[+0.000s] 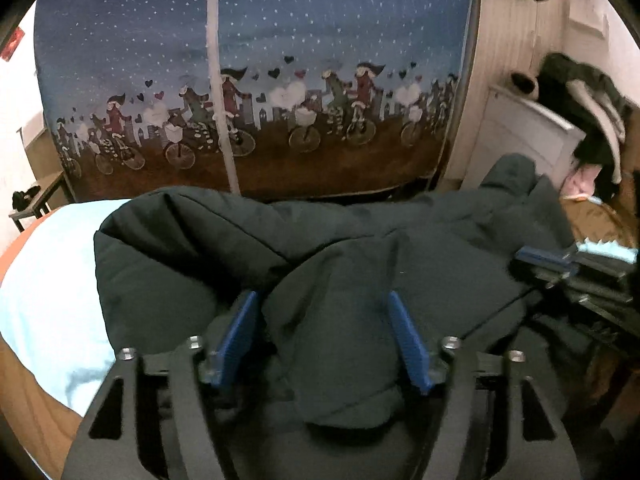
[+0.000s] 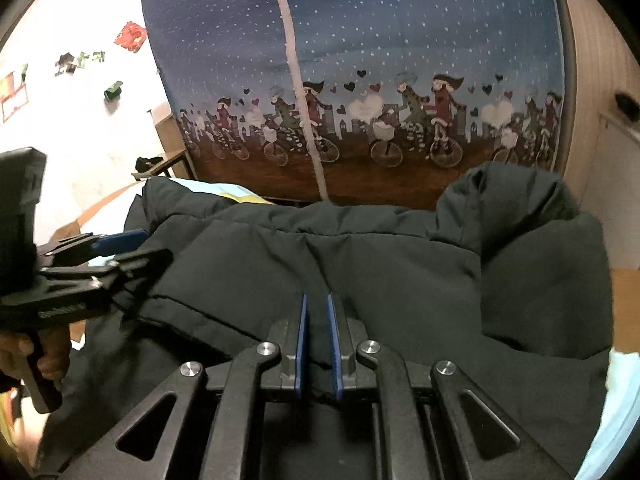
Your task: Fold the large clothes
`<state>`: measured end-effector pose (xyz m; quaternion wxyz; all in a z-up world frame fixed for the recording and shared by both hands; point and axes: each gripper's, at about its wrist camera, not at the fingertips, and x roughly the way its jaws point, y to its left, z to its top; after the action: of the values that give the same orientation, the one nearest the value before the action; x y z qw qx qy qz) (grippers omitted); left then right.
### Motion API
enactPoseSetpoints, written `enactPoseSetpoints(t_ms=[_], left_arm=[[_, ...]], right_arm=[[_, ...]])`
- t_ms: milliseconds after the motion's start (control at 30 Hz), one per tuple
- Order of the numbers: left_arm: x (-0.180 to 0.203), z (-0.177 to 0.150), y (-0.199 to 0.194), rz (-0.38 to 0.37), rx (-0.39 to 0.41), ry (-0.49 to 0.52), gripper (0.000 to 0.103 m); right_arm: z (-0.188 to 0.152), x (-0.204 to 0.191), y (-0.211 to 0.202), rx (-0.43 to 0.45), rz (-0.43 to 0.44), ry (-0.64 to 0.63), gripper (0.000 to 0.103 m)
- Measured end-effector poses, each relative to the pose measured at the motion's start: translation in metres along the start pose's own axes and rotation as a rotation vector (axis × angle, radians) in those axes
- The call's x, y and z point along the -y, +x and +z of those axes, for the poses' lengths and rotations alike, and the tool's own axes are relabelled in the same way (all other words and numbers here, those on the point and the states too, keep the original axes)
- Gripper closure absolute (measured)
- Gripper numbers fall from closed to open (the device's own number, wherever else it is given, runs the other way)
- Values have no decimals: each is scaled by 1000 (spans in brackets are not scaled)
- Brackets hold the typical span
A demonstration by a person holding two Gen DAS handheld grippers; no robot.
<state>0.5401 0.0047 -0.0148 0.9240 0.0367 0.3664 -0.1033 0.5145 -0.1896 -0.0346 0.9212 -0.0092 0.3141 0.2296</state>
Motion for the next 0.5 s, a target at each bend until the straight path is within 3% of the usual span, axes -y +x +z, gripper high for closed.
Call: enactPoseSetpoints(t_ms=[133,200,267,367,500], left_arm=[[-16,-6,20,-37,-36,-37,20],[-22,-6,25,-51,-47,-63,14],[-25,-8,29,-57,-45,-65,13],[-25,-8,28,-56,-23,-49,11],[-32,-15,27,-97,29,-67,9]], right_arm=[[2,2,-4,51,-22,6,88],[4,5,-7,76,-20,20,82],[7,7,-9,98,-24,32,76],[10,7,-6,101,-24,34,57],[10,0,-5,114,-124,-5,53]])
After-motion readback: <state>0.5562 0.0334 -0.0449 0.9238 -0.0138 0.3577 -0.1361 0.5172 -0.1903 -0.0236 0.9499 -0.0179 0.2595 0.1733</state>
